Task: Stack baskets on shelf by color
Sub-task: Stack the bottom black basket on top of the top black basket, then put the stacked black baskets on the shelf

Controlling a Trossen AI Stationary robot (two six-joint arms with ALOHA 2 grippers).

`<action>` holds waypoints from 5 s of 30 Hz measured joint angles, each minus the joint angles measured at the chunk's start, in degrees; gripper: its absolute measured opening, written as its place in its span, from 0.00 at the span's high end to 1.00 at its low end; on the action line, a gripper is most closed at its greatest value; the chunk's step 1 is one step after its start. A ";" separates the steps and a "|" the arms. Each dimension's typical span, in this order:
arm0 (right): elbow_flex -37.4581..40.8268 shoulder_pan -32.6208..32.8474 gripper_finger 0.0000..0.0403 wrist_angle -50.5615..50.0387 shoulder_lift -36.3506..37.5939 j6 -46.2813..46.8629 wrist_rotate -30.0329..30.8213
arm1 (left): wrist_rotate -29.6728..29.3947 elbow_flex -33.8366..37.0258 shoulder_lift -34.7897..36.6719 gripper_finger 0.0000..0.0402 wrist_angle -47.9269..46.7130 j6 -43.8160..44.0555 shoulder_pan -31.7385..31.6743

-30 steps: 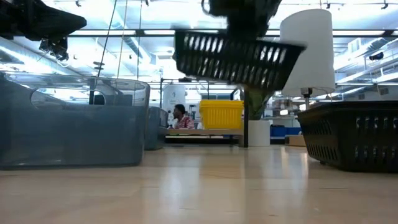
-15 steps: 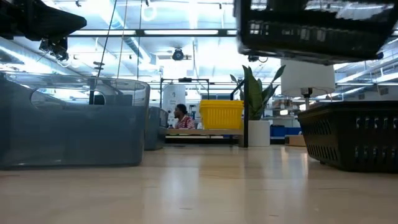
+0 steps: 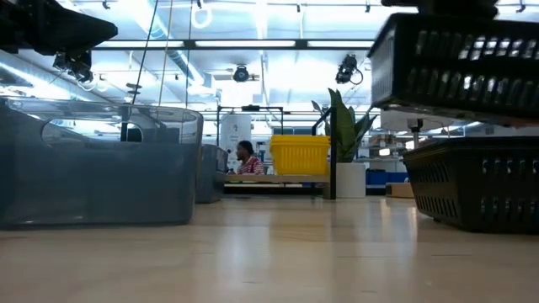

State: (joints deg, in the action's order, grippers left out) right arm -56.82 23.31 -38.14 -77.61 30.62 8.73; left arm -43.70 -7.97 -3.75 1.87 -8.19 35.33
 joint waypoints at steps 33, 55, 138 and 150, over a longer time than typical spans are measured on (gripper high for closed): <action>14.66 1.70 0.87 7.71 7.44 0.89 -5.14 | 0.02 0.00 0.00 0.91 0.00 0.00 -0.02; 10.24 0.03 0.77 3.48 6.55 1.87 -5.12 | 0.00 0.00 0.00 0.90 0.00 0.00 0.00; -20.18 6.29 0.48 -12.64 -23.42 -27.83 -2.84 | 0.01 0.00 0.00 0.93 0.02 0.00 0.00; -20.17 6.32 0.54 -11.45 -23.64 -28.11 -2.36 | 0.00 0.00 0.01 0.90 0.02 0.00 -0.02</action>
State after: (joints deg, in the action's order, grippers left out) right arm -76.99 29.63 -49.60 -101.25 2.51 6.37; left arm -43.70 -7.97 -3.74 1.89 -8.19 35.31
